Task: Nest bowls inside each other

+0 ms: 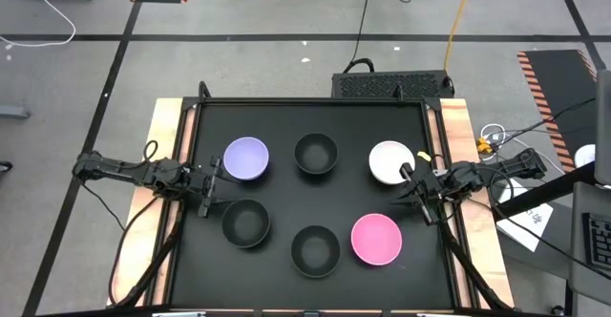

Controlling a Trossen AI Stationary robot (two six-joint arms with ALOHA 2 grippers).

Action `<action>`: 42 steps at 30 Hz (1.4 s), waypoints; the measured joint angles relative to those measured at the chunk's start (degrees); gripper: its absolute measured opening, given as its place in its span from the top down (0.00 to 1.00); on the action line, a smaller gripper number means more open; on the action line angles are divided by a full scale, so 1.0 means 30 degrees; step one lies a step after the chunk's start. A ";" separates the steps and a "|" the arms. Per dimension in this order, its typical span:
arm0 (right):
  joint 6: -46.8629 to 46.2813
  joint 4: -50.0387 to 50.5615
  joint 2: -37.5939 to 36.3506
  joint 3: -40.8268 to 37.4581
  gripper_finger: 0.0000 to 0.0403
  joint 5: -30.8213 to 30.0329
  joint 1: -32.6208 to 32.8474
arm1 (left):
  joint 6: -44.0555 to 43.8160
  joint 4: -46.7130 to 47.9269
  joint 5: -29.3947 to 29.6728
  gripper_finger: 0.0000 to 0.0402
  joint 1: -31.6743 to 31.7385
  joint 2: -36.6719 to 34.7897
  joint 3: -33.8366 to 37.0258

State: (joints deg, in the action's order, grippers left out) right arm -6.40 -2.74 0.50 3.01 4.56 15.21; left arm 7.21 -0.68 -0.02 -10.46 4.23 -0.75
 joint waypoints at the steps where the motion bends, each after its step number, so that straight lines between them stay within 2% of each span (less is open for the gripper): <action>1: 0.0002 0.0003 0.0000 -0.0002 1.00 0.0000 0.0001 | 0.0001 -0.0001 -0.0001 0.39 -0.0004 0.0000 0.0001; 12: -0.0086 -0.0025 0.0001 -0.0003 1.00 0.0000 0.0004 | -0.0003 0.0004 -0.0001 0.39 -0.0006 0.0000 0.0001; 19: -0.1800 -0.0542 -0.0002 -0.0003 1.00 0.0000 0.0005 | -0.1037 -0.0001 -0.0003 0.39 -0.0006 0.0000 0.0002; 26: -0.1521 -0.1372 0.0000 0.0000 1.00 0.0000 0.0005 | -0.2004 -0.0006 -0.0003 0.39 0.0001 0.0000 -0.0001; 42: -0.2017 -0.2940 -0.0002 0.0000 1.00 0.0000 -0.0031 | -0.1918 -0.0111 0.0125 0.39 -0.0001 0.0000 0.0001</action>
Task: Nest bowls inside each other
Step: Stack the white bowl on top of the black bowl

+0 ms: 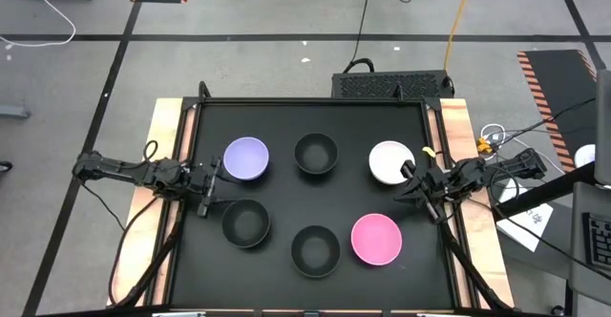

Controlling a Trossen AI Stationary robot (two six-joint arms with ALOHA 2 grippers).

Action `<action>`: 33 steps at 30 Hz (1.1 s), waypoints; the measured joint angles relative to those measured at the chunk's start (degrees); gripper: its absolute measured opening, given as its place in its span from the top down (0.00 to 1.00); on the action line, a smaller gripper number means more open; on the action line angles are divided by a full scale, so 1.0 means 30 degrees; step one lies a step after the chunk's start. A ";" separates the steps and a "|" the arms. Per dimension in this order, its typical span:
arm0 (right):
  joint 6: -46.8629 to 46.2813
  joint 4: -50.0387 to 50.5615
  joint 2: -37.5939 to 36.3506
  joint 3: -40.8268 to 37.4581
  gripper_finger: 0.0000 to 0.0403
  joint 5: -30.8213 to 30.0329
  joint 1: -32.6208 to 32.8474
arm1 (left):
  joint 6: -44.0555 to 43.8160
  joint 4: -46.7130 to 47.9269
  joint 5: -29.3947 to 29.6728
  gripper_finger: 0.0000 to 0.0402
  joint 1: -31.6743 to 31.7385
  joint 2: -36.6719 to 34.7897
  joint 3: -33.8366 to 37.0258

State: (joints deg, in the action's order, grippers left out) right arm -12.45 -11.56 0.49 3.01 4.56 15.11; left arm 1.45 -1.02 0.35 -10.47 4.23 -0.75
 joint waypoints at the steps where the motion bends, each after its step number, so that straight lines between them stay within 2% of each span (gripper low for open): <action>1: 0.0198 -0.0123 0.0007 0.0000 1.00 -0.0007 0.0000 | 0.0014 -0.0003 0.0028 0.39 0.0003 0.0000 0.0001; 7: 0.2111 -0.0193 0.0007 -0.0004 1.00 -0.0176 0.0000 | 0.0328 -0.0008 -0.0296 0.39 -0.0003 0.0000 0.0003; 13: 0.3767 -0.0668 0.0007 -0.0007 1.00 -0.1861 -0.0058 | 0.0483 -0.1723 -0.0310 0.39 -0.0002 0.0000 0.0004; 17: 0.3297 -0.0594 0.0011 -0.0004 1.00 -0.4223 -0.0058 | 0.1037 -0.2513 0.0186 0.39 -0.0004 0.0000 0.0004; 23: 0.1947 0.0042 0.0015 0.0030 1.00 -0.8676 -0.0066 | 0.1625 -0.2900 0.2685 0.39 0.0002 0.0000 -0.0002; 26: 0.1135 0.2161 0.0039 0.0481 0.99 -1.0237 -0.0086 | 0.1617 -0.2886 0.2904 0.39 0.0003 0.0000 -0.0003; 30: -0.0031 0.4546 0.0013 0.1980 0.90 -1.1225 -0.0504 | 0.1615 -0.2680 0.2903 0.39 -0.0004 0.0000 0.0000; 33: -0.1090 0.6832 0.0233 0.3159 0.79 -1.1701 -0.1022 | 0.1503 -0.2471 0.2895 0.39 -0.0004 0.0000 -0.0003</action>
State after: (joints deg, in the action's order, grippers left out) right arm -15.72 8.93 1.19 12.48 -30.55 12.05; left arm 5.96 -8.43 9.04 -10.48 4.23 -0.75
